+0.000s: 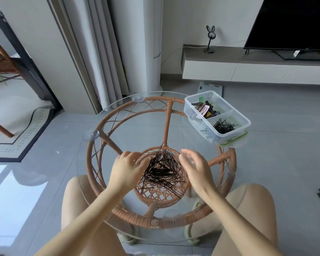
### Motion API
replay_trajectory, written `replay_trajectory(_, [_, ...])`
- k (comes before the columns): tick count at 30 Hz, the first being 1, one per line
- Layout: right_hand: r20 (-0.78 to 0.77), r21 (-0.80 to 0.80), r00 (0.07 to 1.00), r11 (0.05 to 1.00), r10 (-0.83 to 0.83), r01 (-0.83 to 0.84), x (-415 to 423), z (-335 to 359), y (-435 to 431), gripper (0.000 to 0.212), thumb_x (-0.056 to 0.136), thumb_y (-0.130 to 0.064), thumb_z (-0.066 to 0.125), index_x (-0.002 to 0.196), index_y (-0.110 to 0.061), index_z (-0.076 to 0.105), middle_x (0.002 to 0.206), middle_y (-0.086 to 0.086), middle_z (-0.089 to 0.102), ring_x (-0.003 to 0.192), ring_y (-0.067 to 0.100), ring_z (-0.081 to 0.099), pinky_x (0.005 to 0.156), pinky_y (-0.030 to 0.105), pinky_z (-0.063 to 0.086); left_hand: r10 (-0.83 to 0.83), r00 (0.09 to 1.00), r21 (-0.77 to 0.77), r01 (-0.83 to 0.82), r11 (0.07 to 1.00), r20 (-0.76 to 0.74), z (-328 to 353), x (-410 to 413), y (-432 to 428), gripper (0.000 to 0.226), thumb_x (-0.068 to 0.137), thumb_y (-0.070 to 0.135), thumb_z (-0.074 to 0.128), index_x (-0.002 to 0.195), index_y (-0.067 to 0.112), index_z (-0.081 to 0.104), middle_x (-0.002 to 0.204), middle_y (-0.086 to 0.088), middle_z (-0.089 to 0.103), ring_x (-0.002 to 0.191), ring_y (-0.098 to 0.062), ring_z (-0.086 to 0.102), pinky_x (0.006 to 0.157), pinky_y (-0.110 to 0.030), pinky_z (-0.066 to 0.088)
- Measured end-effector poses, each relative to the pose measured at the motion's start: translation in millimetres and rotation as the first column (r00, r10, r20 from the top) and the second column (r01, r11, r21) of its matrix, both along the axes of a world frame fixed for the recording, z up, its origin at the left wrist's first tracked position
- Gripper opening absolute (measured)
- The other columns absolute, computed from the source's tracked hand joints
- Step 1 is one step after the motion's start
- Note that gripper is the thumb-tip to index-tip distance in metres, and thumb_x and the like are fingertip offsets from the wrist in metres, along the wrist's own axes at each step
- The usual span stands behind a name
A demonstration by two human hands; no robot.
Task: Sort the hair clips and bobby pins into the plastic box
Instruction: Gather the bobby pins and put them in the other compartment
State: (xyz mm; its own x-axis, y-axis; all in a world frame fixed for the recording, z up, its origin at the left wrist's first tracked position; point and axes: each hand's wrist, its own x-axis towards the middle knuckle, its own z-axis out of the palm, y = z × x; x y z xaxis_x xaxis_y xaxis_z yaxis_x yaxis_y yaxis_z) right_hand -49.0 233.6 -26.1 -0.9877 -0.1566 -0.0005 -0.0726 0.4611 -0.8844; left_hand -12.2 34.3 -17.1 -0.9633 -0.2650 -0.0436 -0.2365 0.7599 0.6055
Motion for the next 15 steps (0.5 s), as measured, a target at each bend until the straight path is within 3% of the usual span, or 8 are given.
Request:
replay_trajectory(2, [-0.02, 0.446, 0.982, 0.881, 0.189, -0.16, 4.7, 3.1, 17.7, 0.077, 0.072, -0.068, 0.052, 0.133, -0.022, 0.042, 0.132, -0.008, 0.045, 0.124, 0.011, 0.039, 0.103, 0.028, 0.033, -0.074, 0.986, -0.149, 0.097, 0.984, 0.15, 0.2, 12.1, -3.3, 0.077, 0.066, 0.074, 0.043, 0.116, 0.018, 0.058, 0.115, -0.003, 0.056, 0.105, -0.019, 0.052, 0.09, -0.032, 0.048])
replay_trajectory(3, [0.001, 0.582, 0.962, 0.782, 0.274, -0.224, 7.4, 4.1, 21.1, 0.093, 0.065, -0.075, 0.052, 0.139, -0.022, 0.033, 0.138, -0.007, 0.039, 0.126, 0.013, 0.034, 0.106, 0.032, 0.031, -0.114, 0.971, -0.211, 0.159, 0.965, 0.212, 0.0, 16.6, -0.6, 0.076, 0.066, 0.073, 0.051, 0.119, 0.019, 0.055, 0.117, -0.003, 0.053, 0.107, -0.019, 0.049, 0.091, -0.03, 0.046])
replay_trajectory(5, [0.023, 0.7, 0.918, 0.649, 0.395, -0.297, 14.7, 4.5, 18.0, 0.108, 0.059, -0.076, 0.056, 0.145, -0.02, 0.02, 0.145, -0.004, 0.031, 0.13, 0.017, 0.028, 0.109, 0.036, 0.027, -0.187, 0.953, -0.294, 0.255, 0.921, 0.24, -1.2, 19.5, 11.1, 0.077, 0.067, 0.068, 0.06, 0.125, 0.019, 0.048, 0.119, -0.003, 0.048, 0.11, -0.019, 0.045, 0.094, -0.028, 0.041])
replay_trajectory(7, [-0.014, 0.705, 0.888, 0.634, 0.46, -0.317, 17.7, 0.0, 7.8, 0.111, 0.058, -0.077, 0.053, 0.145, -0.016, 0.02, 0.147, -0.002, 0.031, 0.132, 0.02, 0.027, 0.11, 0.036, 0.025, -0.231, 0.949, -0.342, 0.295, 0.892, 0.215, -3.3, 15.1, 23.7, 0.077, 0.066, 0.065, 0.064, 0.123, 0.016, 0.048, 0.117, -0.005, 0.047, 0.109, -0.021, 0.045, 0.096, -0.028, 0.04])
replay_trajectory(9, [-0.064, 0.647, 0.884, 0.694, 0.463, -0.317, 13.6, -4.1, -1.4, 0.104, 0.062, -0.075, 0.05, 0.142, -0.012, 0.03, 0.144, 0.002, 0.038, 0.131, 0.022, 0.032, 0.11, 0.034, 0.026, -0.244, 0.95, -0.329, 0.297, 0.896, 0.195, -4.5, 6.7, 32.1, 0.071, 0.066, 0.06, 0.068, 0.117, 0.013, 0.051, 0.114, -0.006, 0.049, 0.107, -0.022, 0.047, 0.093, -0.029, 0.042])
replay_trajectory(12, [-0.09, 0.539, 0.895, 0.777, 0.436, -0.324, 5.6, -3.8, -10.4, 0.074, 0.077, -0.042, 0.066, 0.137, -0.009, 0.039, 0.139, 0.005, 0.046, 0.129, 0.021, 0.038, 0.11, 0.03, 0.027, -0.251, 0.955, -0.266, 0.287, 0.92, 0.16, 0.5, -3.7, 34.5, 0.051, 0.074, 0.044, 0.071, 0.11, 0.011, 0.057, 0.108, -0.007, 0.054, 0.098, -0.023, 0.054, 0.082, -0.028, 0.045])
replay_trajectory(15, [-0.138, 0.447, 0.918, 0.85, 0.373, -0.278, 2.7, -0.1, -13.9, 0.052, 0.081, -0.016, 0.068, 0.129, -0.006, 0.05, 0.128, 0.01, 0.058, 0.121, 0.023, 0.049, 0.105, 0.029, 0.036, -0.273, 0.953, -0.257, 0.298, 0.919, 0.128, 5.3, -7.5, 32.0, 0.034, 0.08, 0.032, 0.068, 0.105, 0.01, 0.063, 0.102, -0.006, 0.062, 0.09, -0.022, 0.058, 0.074, -0.026, 0.042])
